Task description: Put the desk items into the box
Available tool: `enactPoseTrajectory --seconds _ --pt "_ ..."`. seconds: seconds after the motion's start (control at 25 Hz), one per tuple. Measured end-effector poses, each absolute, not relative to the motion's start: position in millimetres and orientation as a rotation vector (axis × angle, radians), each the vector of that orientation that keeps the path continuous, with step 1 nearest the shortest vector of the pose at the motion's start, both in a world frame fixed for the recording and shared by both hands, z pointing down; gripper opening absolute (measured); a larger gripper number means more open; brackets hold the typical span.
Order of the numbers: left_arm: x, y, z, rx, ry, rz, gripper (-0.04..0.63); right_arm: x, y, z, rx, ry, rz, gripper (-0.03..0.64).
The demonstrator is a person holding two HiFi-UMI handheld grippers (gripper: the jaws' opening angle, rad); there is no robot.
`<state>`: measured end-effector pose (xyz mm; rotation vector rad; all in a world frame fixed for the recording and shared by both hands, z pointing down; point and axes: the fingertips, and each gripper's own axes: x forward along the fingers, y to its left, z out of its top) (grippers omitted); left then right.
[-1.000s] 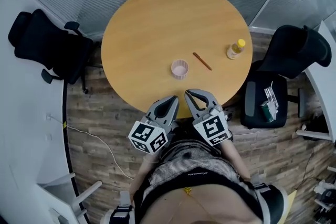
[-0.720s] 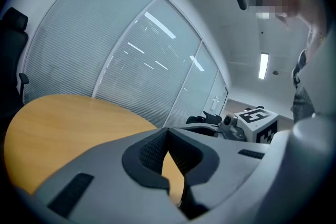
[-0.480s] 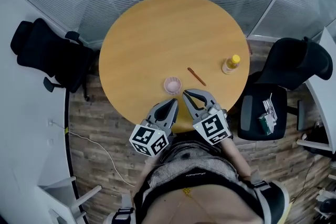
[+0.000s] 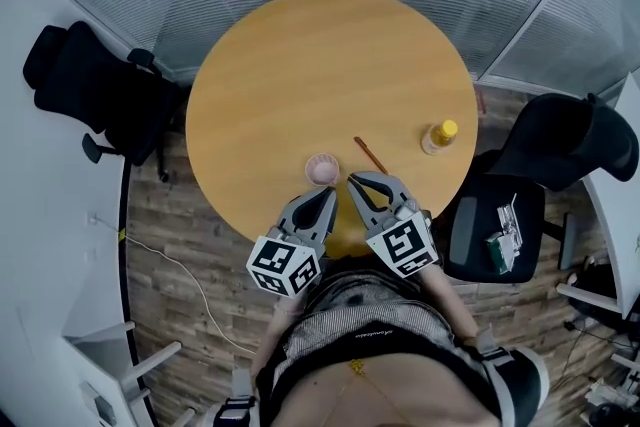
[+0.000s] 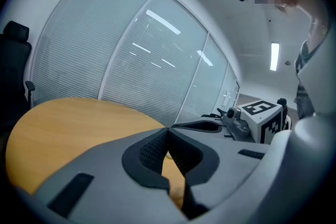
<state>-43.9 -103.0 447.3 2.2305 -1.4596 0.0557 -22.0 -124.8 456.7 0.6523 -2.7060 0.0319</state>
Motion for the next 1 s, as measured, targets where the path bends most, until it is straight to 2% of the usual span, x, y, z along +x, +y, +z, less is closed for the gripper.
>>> enactPoseTrajectory --seconds 0.4,1.0 --pt "-48.9 -114.0 456.8 2.190 -1.492 0.092 0.018 -26.2 -133.0 469.1 0.590 -2.705 0.045 0.023" --pt "-58.1 -115.4 457.9 2.339 -1.269 0.102 0.018 -47.4 -134.6 465.4 0.833 -2.641 0.098 0.023"
